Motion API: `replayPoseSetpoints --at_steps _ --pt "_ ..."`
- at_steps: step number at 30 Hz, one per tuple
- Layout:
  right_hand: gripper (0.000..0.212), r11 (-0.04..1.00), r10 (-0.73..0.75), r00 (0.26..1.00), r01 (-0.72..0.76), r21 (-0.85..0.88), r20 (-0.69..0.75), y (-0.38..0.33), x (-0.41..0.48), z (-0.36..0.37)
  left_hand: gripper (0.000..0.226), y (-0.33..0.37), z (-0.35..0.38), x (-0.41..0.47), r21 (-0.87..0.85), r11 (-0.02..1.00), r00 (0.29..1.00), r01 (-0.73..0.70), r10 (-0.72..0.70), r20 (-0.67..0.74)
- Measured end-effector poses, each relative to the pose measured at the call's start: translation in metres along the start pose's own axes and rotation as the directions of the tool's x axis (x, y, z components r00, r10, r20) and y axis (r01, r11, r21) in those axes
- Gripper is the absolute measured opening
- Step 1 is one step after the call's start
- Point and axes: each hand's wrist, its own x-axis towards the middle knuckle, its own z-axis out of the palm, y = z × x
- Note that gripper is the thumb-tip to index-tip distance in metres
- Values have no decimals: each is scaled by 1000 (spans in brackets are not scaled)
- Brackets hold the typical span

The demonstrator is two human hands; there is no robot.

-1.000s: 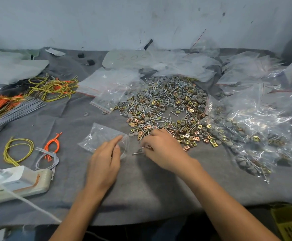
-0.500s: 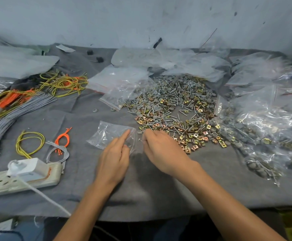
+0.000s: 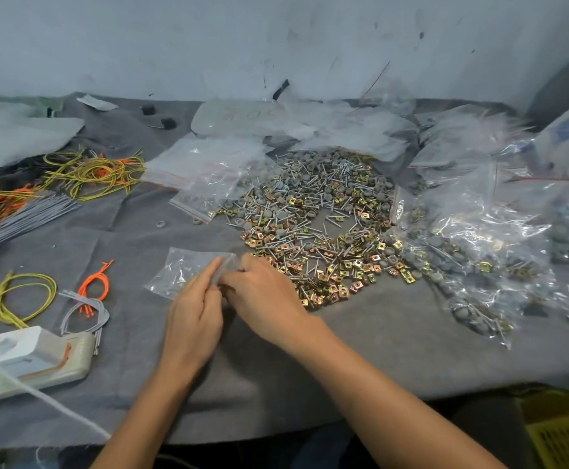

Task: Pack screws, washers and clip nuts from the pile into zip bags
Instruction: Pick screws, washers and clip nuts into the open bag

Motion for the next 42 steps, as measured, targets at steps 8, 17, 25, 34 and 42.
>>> replayPoseSetpoints --at_steps 8,17,25,34,42 --pt "14 971 231 966 -222 -86 119 73 -3 -60 49 1 2 -2 38 999 1000 -20 19 17" --pt "17 964 235 924 -184 -190 301 82 -2 -61 51 1 2 -3 74 997 999 -27 26 19" --pt "11 954 178 937 -89 -288 300 81 -10 -54 52 0 2 -3 71 997 1000 -10 9 18" --pt "24 968 188 964 -148 -203 191 75 -18 -66 51 2 1 -3 50 999 999 -18 17 28" --pt "13 965 104 993 -113 236 48 20 -14 -38 52 1 0 -3 66 997 999 -28 25 39"
